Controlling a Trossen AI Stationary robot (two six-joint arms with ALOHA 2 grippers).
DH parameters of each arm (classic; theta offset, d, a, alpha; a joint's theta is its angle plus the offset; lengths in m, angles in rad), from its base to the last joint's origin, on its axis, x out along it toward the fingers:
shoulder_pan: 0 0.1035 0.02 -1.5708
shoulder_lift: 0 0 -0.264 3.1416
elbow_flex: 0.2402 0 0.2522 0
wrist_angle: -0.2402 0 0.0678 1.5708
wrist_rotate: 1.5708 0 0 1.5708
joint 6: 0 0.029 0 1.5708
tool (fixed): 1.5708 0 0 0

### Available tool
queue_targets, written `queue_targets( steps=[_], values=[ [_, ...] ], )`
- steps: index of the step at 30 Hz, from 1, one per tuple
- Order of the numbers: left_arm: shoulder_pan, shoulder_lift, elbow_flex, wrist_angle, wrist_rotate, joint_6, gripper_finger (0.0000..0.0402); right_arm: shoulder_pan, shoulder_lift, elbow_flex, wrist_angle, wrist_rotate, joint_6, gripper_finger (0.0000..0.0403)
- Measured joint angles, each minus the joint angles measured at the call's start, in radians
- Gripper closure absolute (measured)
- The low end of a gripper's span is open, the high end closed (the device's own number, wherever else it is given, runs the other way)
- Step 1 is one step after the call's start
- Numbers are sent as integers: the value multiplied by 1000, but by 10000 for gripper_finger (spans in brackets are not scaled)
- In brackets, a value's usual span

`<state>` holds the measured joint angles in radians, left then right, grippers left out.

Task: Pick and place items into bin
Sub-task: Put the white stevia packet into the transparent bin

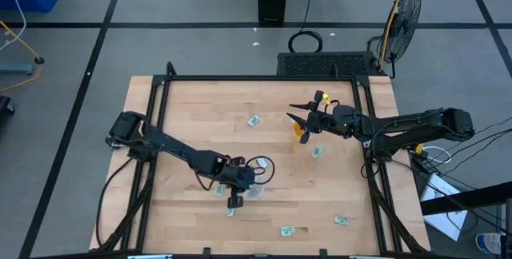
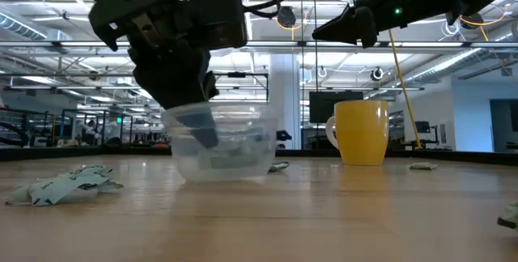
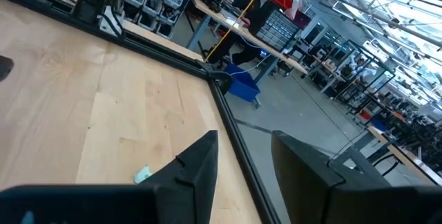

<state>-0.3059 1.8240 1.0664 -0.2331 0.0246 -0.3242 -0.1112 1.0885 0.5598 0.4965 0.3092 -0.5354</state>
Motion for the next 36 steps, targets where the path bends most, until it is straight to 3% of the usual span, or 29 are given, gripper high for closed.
queue_targets(
  steps=[9, 15, 27, 36],
  values=[
    [12, -12, 0, -28, -12, 19, 341, 0, 0, 0, 0, 0, -5, 273],
    [14, -97, 0, -34, -58, 118, 324, 0, 0, 0, 0, 0, -7, 273],
    [77, -364, 0, -240, -388, 225, 325, 94, -3, 21, -136, 0, -56, 273],
    [166, -461, -1, -364, -482, 321, 325, 245, -4, 208, -638, -16, 383, 273]
  ],
)
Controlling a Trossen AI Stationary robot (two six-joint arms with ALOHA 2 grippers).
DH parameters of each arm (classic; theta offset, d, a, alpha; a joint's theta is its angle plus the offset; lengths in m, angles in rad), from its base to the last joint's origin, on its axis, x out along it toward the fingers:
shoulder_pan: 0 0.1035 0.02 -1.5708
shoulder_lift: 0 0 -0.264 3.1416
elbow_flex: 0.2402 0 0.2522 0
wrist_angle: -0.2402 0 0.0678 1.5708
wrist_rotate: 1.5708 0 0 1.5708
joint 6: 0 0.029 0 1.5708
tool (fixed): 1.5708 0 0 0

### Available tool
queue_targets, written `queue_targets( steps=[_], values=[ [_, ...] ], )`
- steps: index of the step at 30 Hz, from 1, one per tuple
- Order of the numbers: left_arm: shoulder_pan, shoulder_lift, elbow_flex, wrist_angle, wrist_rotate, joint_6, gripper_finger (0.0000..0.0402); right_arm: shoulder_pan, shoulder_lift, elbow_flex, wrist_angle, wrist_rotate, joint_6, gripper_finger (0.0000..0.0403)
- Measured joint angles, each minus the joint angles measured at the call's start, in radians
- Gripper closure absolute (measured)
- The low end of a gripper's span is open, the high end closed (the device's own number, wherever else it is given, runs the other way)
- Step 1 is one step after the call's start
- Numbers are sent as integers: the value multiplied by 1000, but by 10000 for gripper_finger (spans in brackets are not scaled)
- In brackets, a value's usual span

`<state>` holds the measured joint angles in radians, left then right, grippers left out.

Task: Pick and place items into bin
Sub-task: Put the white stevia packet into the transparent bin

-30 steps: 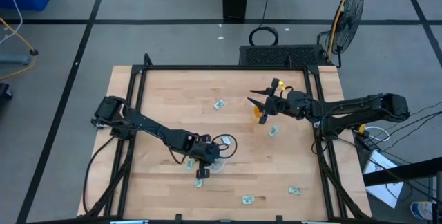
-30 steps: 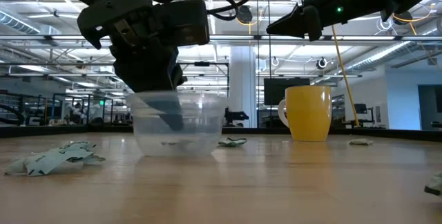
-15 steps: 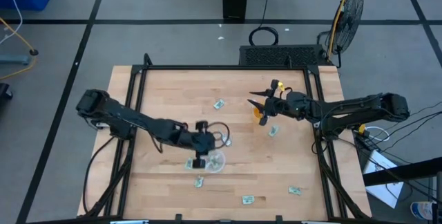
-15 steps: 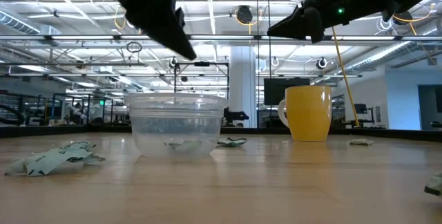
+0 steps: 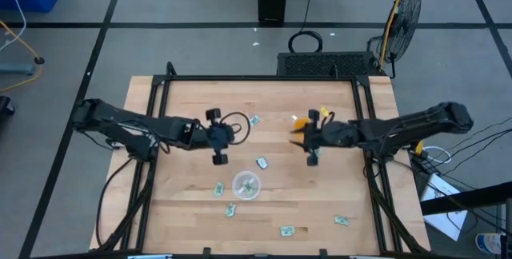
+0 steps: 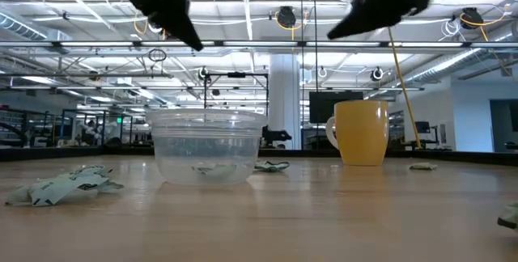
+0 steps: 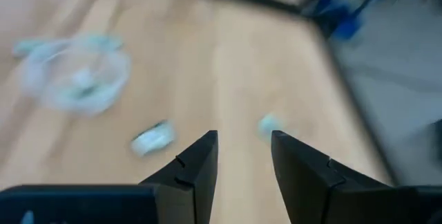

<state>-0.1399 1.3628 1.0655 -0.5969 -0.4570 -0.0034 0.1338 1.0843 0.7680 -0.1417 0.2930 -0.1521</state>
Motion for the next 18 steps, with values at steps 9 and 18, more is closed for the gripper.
queue_targets(
  steps=[9, 18],
  values=[
    [92, -8, -1, -33, 1, 88, 325, 112, -5, 5, -506, -36, 497, 273],
    [154, -8, 0, -28, 1, 112, 325, 40, -5, -176, -498, -6, 832, 273]
  ],
)
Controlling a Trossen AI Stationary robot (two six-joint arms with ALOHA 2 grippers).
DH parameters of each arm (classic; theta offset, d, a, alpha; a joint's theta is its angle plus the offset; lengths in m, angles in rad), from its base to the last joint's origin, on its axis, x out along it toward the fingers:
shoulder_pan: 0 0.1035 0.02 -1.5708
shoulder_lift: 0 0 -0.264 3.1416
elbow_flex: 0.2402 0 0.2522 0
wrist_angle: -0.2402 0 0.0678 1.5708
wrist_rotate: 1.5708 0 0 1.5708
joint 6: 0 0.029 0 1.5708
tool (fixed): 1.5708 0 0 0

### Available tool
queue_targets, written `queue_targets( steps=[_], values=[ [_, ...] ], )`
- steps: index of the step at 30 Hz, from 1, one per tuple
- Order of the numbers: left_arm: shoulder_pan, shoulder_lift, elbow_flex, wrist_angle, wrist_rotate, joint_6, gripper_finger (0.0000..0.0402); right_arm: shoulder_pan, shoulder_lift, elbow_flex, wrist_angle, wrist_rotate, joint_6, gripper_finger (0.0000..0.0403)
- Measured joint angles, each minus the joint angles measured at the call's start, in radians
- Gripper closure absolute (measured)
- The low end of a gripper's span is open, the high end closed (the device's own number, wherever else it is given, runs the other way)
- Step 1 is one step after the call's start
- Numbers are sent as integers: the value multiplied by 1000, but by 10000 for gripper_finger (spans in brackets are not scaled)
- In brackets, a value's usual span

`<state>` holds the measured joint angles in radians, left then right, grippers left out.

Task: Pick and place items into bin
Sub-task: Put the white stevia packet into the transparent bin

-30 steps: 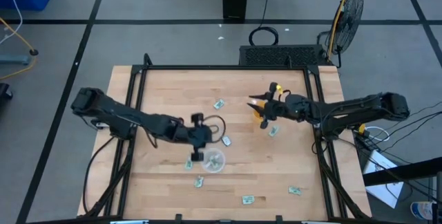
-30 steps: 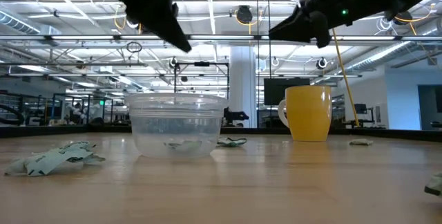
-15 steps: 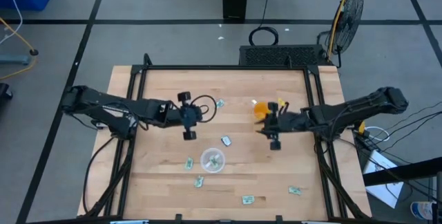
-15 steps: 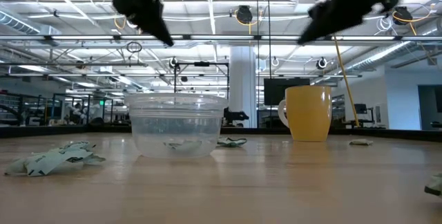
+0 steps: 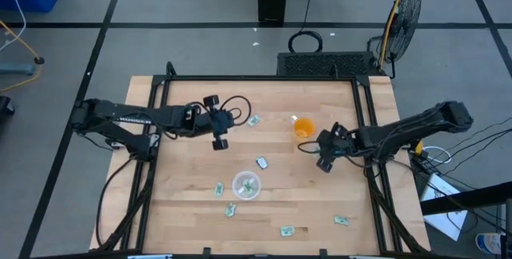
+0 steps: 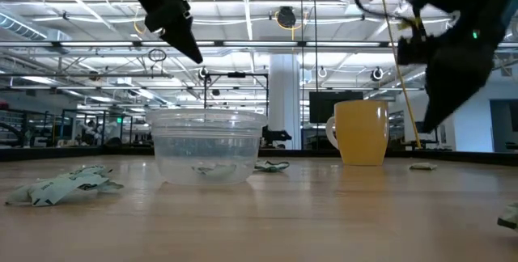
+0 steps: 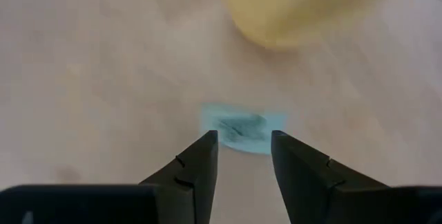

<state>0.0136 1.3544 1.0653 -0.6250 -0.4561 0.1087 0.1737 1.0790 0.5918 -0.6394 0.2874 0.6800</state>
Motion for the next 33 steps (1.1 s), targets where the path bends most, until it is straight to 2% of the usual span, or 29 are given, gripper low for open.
queue_targets(
  steps=[5, 8, 13, 21, 24, 28, 30, 33],
  values=[
    [24, 0, 0, 0, 1, 22, 325, -49, 0, -124, 128, 55, -74, 273],
    [36, 0, 0, 0, 1, 22, 325, -69, 0, -176, 251, 51, -161, 273],
    [52, 0, 0, 0, 2, 21, 325, -83, 0, -246, 400, -29, -160, 273],
    [67, 0, 0, 1, 2, 20, 325, -82, -3, -360, 477, 19, -154, 279],
    [67, 0, 0, 1, 2, 22, 325, -82, -3, -391, 554, 12, -196, 304],
    [67, 0, 0, 1, 2, 20, 325, -83, -2, -401, 656, -40, -222, 362],
    [67, 0, 0, 1, 2, 20, 325, -81, -1, -403, 710, -93, -256, 388],
    [67, 0, 0, 1, 5, 20, 325, -81, 2, -405, 810, -225, -270, 392]
  ],
)
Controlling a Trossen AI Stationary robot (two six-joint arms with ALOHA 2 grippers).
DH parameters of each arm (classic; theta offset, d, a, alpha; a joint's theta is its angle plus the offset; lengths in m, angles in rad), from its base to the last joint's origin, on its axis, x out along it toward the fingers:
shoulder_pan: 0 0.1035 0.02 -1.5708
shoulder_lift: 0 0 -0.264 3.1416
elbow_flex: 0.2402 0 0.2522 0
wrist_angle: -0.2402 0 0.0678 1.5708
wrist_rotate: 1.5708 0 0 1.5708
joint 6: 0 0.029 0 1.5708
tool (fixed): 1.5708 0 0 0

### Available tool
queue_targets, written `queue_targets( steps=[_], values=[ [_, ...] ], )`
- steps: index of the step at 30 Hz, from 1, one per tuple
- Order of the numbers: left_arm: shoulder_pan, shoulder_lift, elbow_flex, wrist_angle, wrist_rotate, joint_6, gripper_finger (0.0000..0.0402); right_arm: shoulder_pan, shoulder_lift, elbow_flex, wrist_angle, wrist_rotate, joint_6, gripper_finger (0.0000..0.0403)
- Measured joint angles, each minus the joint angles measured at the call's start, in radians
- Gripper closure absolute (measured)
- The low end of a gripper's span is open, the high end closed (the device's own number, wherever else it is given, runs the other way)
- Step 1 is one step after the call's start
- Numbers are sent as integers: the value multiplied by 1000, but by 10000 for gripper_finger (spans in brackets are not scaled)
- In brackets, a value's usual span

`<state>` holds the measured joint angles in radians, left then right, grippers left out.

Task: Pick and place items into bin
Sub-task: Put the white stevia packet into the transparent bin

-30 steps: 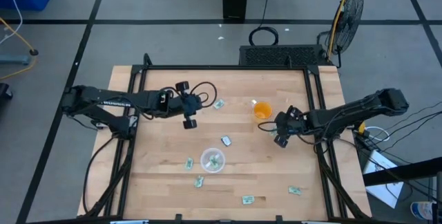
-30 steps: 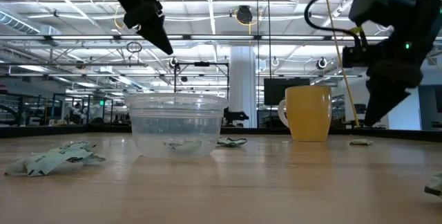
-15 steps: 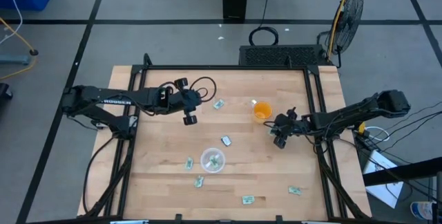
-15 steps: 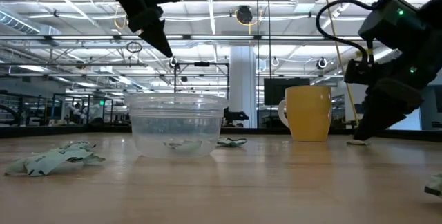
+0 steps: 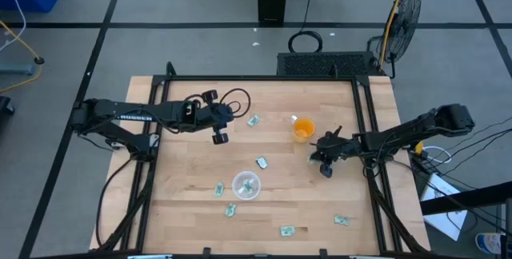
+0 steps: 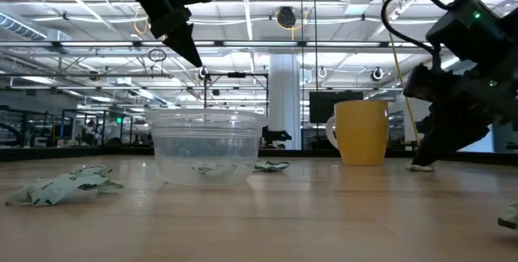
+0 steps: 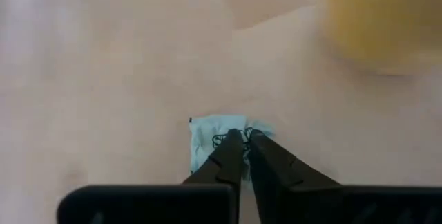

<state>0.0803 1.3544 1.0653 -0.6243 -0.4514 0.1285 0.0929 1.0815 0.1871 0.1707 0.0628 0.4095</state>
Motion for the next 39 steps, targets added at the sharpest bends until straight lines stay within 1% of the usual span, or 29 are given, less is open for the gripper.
queue_targets(
  steps=[2, 3, 5, 7, 11, 13, 16, 19, 22, 24, 26, 28, 30, 33, 35, 37, 39],
  values=[
    [0, 0, 0, 0, 5, 0, 325, 0, 2, -3, 105, -91, 4, 387],
    [0, 0, 0, 0, 6, 2, 325, 1, 1, 0, 190, -127, 1, 387],
    [0, 0, 0, 0, 6, 12, 325, 4, -1, 26, 317, -148, -38, 389],
    [0, 0, 0, 0, 6, 23, 325, 11, -1, 62, 387, -135, -107, 392],
    [0, 0, 0, 0, -5, 35, 325, 33, 27, 202, 356, -54, -278, 396],
    [0, 0, 0, 0, -16, 35, 325, 43, 80, 291, 309, -22, -369, 393],
    [0, 0, 0, 0, -46, 35, 325, 49, 189, 436, 224, -14, -469, 389],
    [0, 0, 0, -1, -105, 44, 325, 42, 323, 564, 183, -14, -512, 388],
    [0, 0, 0, -4, -149, 47, 325, 31, 448, 657, 196, -14, -544, 388],
    [0, 0, 0, -4, -156, 41, 325, 31, 515, 694, 232, -15, -598, 388],
    [0, 0, 0, -11, -155, 26, 325, 31, 569, 715, 281, -58, -648, 388],
    [0, 0, 0, -13, -153, 5, 325, 33, 613, 728, 322, -144, -657, 388],
    [0, 0, 0, -22, -153, -23, 325, 33, 649, 734, 363, -224, -634, 388],
    [1, 0, 0, -29, -153, -51, 325, 34, 693, 741, 414, -300, -574, 388],
    [1, 0, 0, -27, -149, -53, 325, 33, 723, 741, 422, -352, -564, 388],
    [0, 0, 0, -25, -147, -54, 325, 33, 755, 741, 450, -382, -549, 388],
    [1, 0, 0, -22, -140, -56, 325, 33, 783, 744, 476, -383, -535, 387]
  ],
)
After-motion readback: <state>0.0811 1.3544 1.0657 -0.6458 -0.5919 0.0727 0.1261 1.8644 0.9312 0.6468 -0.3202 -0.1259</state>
